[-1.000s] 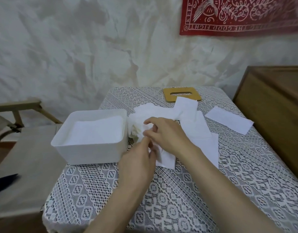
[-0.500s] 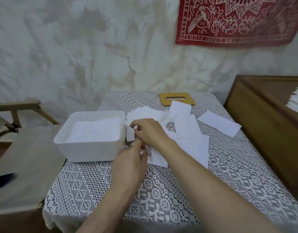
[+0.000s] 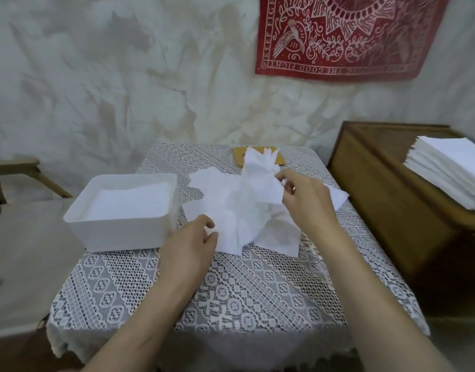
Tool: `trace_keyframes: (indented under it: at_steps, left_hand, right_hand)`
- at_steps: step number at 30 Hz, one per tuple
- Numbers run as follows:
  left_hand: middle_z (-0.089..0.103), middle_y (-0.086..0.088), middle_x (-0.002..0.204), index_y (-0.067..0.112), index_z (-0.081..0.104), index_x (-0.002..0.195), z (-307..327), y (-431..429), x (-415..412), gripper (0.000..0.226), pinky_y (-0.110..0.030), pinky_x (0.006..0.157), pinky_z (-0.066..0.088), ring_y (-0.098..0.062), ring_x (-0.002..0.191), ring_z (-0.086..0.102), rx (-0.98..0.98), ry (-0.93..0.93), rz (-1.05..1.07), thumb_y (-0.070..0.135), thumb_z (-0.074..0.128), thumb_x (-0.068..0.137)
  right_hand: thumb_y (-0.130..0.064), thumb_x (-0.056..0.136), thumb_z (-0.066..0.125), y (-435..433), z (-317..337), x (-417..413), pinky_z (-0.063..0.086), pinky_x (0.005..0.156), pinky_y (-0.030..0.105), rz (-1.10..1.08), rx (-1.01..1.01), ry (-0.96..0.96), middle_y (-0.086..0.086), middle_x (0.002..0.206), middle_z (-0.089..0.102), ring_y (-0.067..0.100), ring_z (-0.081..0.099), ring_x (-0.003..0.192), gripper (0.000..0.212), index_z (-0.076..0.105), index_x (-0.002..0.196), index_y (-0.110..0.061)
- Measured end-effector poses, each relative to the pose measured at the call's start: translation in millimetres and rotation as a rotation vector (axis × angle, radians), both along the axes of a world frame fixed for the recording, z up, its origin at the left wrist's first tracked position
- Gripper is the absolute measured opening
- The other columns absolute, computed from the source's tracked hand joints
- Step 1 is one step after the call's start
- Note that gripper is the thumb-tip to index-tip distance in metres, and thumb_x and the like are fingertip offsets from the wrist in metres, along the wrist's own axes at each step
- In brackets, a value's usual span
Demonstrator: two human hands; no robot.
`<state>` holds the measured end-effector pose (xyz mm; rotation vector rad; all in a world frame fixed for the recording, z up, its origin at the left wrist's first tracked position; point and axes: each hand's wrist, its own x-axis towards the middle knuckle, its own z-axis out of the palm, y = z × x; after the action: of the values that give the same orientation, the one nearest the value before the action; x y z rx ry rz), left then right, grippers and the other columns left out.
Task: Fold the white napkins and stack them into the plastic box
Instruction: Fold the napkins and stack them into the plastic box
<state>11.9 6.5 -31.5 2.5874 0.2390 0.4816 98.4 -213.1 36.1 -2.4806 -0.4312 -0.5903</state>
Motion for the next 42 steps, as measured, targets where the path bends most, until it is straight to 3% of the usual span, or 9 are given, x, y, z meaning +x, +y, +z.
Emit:
trace_keyframes:
  at_steps: [4, 7, 15, 19, 24, 29, 32, 35, 42]
  left_hand:
    - [0.063, 0.015, 0.087, 0.031, 0.061, 0.118, 1, -6, 4, 0.019, -0.029, 0.060, 0.042, -0.005, 0.079, 0.057, -0.044, 0.000, -0.008, 0.038, 0.058, 0.101]
    - [0.065, 0.015, 0.095, 0.031, 0.061, 0.119, 1, -13, 10, 0.020, -0.025, 0.059, 0.037, -0.005, 0.081, 0.055, -0.016, 0.002, -0.032, 0.040, 0.058, 0.101]
    - [0.068, 0.016, 0.111, 0.031, 0.062, 0.126, 1, -22, 18, 0.028, -0.037, 0.080, 0.054, -0.011, 0.091, 0.063, -0.020, -0.028, -0.109, 0.042, 0.061, 0.100]
    - [0.069, 0.010, 0.112, 0.026, 0.067, 0.122, 2, -15, 20, 0.025, -0.032, 0.073, 0.047, -0.011, 0.090, 0.061, 0.005, -0.035, -0.094, 0.037, 0.061, 0.100]
    - [0.065, 0.011, 0.093, 0.026, 0.065, 0.107, -4, -9, 13, 0.023, -0.033, 0.062, 0.043, -0.016, 0.083, 0.061, 0.075, -0.059, -0.135, 0.047, 0.061, 0.098]
    - [0.065, 0.017, 0.105, 0.035, 0.050, 0.135, 5, -5, 11, 0.045, -0.032, 0.068, 0.051, -0.007, 0.078, 0.064, -0.135, -0.099, -0.069, 0.046, 0.064, 0.094]
    - [0.062, 0.016, 0.108, 0.032, 0.061, 0.128, 12, -7, 8, 0.034, -0.023, 0.062, 0.044, -0.005, 0.071, 0.062, -0.171, -0.261, -0.100, 0.032, 0.063, 0.094]
    - [0.064, 0.010, 0.113, 0.021, 0.073, 0.107, 14, -5, 9, 0.013, -0.027, 0.060, 0.042, -0.014, 0.072, 0.063, -0.108, -0.409, -0.075, 0.023, 0.068, 0.095]
    - [0.065, 0.008, 0.117, 0.021, 0.071, 0.096, 13, -7, 7, 0.004, -0.039, 0.067, 0.054, -0.014, 0.086, 0.064, -0.088, -0.442, -0.113, 0.022, 0.073, 0.092]
  right_hand:
    - [-0.018, 0.096, 0.056, -25, -24, -19, 0.051, 0.071, 0.040, -0.067, -0.118, 0.162, -0.006, 0.081, 0.061, 0.027, 0.060, 0.082, 0.017, 0.066, 0.105, -0.028]
    - [-0.015, 0.097, 0.053, -26, -47, -22, 0.046, 0.064, 0.035, -0.031, -0.195, 0.226, -0.005, 0.083, 0.057, 0.027, 0.060, 0.082, 0.020, 0.064, 0.107, -0.029]
    - [-0.026, 0.098, 0.056, -4, -49, -11, 0.040, 0.060, 0.035, 0.040, -0.077, 0.140, -0.006, 0.081, 0.052, 0.023, 0.055, 0.075, 0.009, 0.065, 0.099, -0.029]
    - [-0.035, 0.099, 0.054, 13, -47, -9, 0.037, 0.062, 0.035, 0.090, -0.045, 0.117, -0.009, 0.083, 0.052, 0.022, 0.054, 0.076, 0.011, 0.063, 0.100, -0.029]
    - [-0.032, 0.099, 0.057, 43, -53, -8, 0.042, 0.064, 0.034, 0.169, -0.083, 0.186, -0.011, 0.077, 0.053, 0.021, 0.059, 0.080, 0.010, 0.064, 0.103, -0.027]
    - [-0.032, 0.096, 0.059, 48, -45, -16, 0.040, 0.065, 0.033, 0.217, -0.056, 0.177, -0.010, 0.087, 0.054, 0.016, 0.056, 0.081, 0.006, 0.063, 0.099, -0.029]
    - [-0.032, 0.089, 0.063, 42, -32, -24, 0.044, 0.075, 0.035, 0.278, 0.026, 0.185, -0.012, 0.096, 0.056, 0.016, 0.054, 0.092, 0.006, 0.060, 0.094, -0.030]
    - [-0.032, 0.088, 0.067, 36, -24, -31, 0.039, 0.075, 0.029, 0.292, 0.093, 0.183, -0.016, 0.094, 0.055, 0.014, 0.049, 0.097, 0.013, 0.054, 0.089, -0.030]
    - [-0.027, 0.094, 0.065, 34, -33, -37, 0.042, 0.094, 0.030, 0.331, 0.096, 0.121, -0.014, 0.122, 0.061, 0.010, 0.052, 0.117, 0.026, 0.064, 0.120, -0.031]
